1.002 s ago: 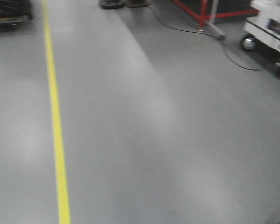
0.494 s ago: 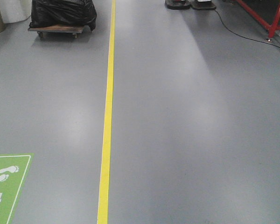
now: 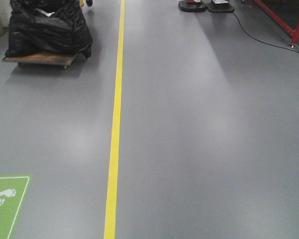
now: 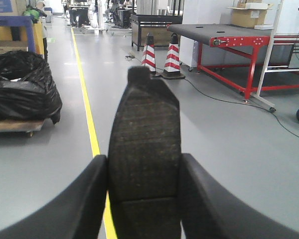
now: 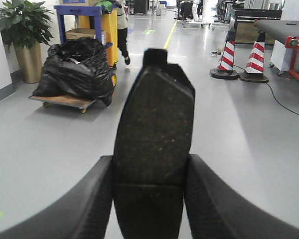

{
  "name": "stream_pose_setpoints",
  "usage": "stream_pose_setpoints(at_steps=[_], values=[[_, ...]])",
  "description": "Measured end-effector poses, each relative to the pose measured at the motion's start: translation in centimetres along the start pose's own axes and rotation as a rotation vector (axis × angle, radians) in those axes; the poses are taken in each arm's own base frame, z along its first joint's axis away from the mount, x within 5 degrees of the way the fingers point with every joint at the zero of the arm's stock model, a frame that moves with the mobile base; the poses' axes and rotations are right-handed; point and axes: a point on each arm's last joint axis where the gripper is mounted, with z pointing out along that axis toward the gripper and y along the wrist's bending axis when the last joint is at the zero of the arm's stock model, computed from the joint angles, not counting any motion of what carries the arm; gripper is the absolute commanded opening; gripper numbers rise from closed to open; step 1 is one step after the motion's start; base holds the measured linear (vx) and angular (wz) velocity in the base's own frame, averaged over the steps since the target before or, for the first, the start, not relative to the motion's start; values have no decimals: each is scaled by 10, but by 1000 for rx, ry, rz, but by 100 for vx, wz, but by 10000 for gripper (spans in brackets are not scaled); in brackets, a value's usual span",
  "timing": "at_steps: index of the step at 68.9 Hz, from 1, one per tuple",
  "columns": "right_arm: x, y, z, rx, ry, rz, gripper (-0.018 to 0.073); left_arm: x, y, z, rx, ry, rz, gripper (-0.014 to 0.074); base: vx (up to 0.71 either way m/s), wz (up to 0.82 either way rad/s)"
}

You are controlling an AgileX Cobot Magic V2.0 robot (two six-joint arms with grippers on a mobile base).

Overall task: Move and align brake pads A on conveyor
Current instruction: 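Drive the base along the yellow-lined aisle past the cones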

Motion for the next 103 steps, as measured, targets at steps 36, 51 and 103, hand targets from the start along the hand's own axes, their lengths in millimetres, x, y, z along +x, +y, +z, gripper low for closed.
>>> stream_pose_setpoints(at_steps=[36, 51, 103], values=[[0, 0, 0, 0, 0, 0, -6, 0, 0, 0, 0, 0, 0, -6, 43, -5], [0, 0, 0, 0, 0, 0, -6, 0, 0, 0, 0, 0, 0, -6, 55, -2], [0, 0, 0, 0, 0, 0, -6, 0, 0, 0, 0, 0, 0, -6, 61, 8]])
